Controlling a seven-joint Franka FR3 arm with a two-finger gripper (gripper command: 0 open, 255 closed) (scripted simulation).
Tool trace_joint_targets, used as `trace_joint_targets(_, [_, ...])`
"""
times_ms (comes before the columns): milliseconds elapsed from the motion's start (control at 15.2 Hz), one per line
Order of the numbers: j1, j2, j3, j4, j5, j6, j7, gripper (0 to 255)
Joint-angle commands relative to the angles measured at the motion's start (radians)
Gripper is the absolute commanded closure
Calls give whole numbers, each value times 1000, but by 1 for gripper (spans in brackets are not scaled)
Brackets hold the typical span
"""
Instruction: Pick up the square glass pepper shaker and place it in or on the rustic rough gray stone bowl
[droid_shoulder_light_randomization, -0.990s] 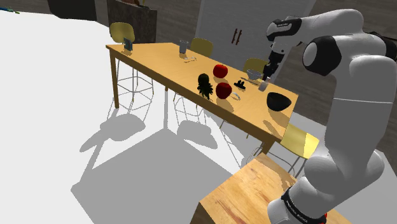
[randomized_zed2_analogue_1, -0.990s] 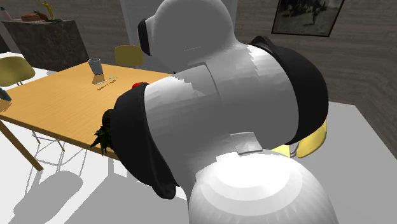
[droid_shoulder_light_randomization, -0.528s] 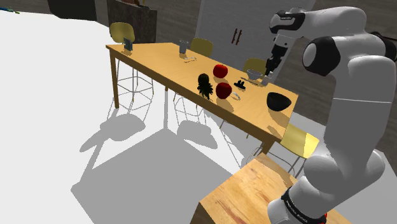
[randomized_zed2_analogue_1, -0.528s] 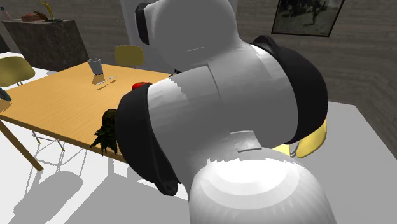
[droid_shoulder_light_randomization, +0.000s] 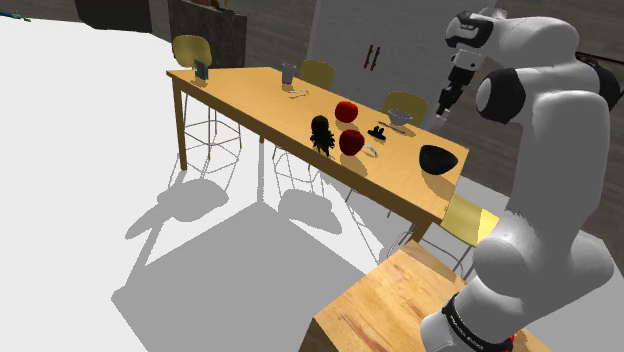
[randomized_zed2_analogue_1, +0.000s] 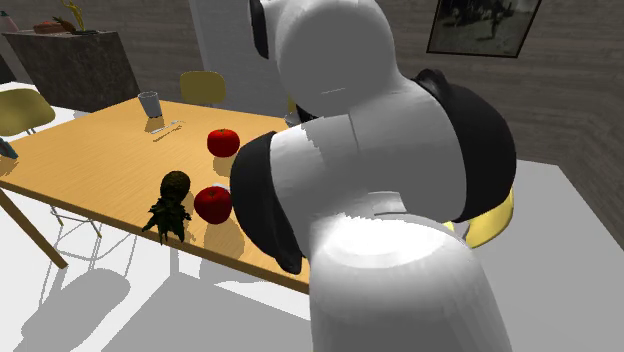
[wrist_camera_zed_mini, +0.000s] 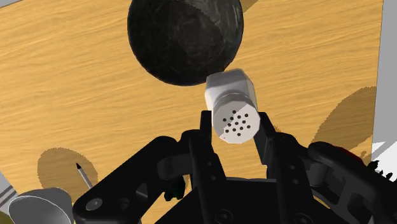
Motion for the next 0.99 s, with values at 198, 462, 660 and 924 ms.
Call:
trace_joint_targets(198, [-157,114,1,238,54,-126,-87,255])
trace_joint_targets(462, [-156,104,-3,184,50,-84,-106,255])
trace_joint_targets(660, [-130,78,-8,95,40,-24,-111,255])
trace_joint_targets(924, [-104,55,-12,-1,31,47,-116,255])
